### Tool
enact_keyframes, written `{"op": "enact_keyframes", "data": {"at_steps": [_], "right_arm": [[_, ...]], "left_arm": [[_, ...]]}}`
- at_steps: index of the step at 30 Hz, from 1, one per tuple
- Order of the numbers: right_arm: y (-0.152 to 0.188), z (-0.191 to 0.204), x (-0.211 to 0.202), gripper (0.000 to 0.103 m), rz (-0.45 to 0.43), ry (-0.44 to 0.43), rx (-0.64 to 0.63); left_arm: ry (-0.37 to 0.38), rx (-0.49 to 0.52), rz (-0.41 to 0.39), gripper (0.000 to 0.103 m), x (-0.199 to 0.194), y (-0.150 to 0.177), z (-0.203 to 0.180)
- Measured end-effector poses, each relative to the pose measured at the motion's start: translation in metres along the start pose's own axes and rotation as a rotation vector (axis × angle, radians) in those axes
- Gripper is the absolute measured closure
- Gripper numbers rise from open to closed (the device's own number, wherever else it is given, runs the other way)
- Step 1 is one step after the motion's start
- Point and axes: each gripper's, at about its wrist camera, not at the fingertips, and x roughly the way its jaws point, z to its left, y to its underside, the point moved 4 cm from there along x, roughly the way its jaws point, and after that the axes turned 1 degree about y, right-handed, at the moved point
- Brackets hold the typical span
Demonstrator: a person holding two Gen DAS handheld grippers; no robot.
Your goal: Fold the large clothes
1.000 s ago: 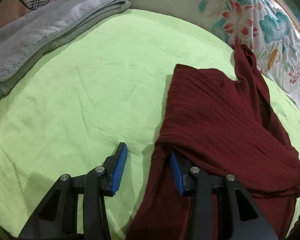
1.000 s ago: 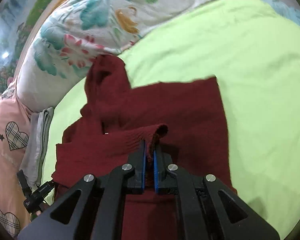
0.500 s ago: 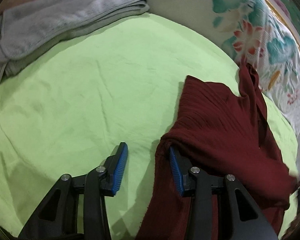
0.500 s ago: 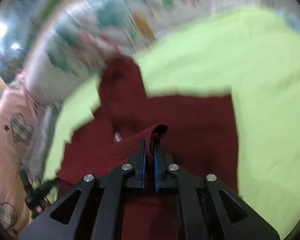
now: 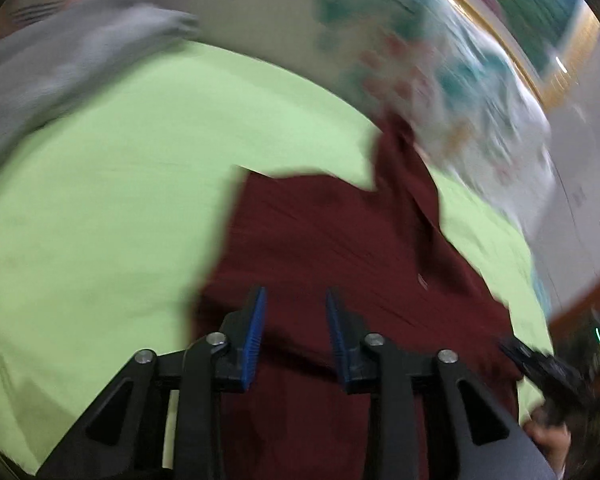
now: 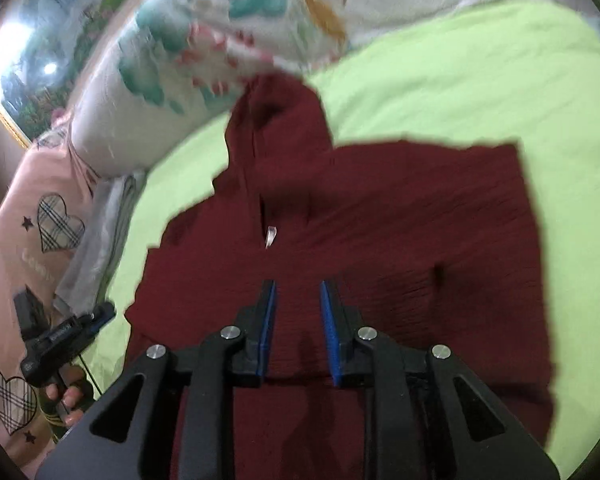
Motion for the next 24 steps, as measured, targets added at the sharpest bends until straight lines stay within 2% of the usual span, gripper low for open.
{"op": "enact_keyframes", "data": {"at_steps": [2,4,8,9,10,11,15,18,24], "right_arm": [[0.002,-0.018,0.018,0.08,0.054,0.073,0.046],[0.003,-0.032,0.015,0.082,0.043,0.059,0.106],[0.005,-0.037,-0.026,0.078,-0.027,0.079,0.104],[0.006,-0.037,-0.036,0.073,-0.041,0.07,0.098],[0.009,-0.039,-0.045,0.07,-0.052,0.067,0.097],[0.013,-0.043,-0.055,0.067,-0.061,0.078,0.1],[0.018,-0.047,-0.068,0.067,-0.059,0.069,0.116],[0.01,-0.038,-0.066,0.067,-0.06,0.039,0.098],[-0.043,-0.003,-0.042,0.067,-0.068,-0.02,0.016]], "left_arm": [[-0.047,0.061,0.05,0.069,0.022,0.004,-0.01],[-0.133,0.075,0.116,0.073,0.041,0.009,-0.001],[-0.094,0.055,0.104,0.072,0.022,0.012,0.016],[-0.085,0.058,0.094,0.065,0.012,0.014,0.018],[-0.091,0.06,0.078,0.053,0.001,0.017,0.021],[-0.101,0.06,0.062,0.049,-0.009,0.019,0.024],[-0.096,0.031,0.045,0.048,-0.034,0.027,0.036],[-0.094,0.027,0.044,0.048,-0.044,0.027,0.037],[-0.055,0.03,0.048,0.048,-0.022,-0.015,0.007]]}}
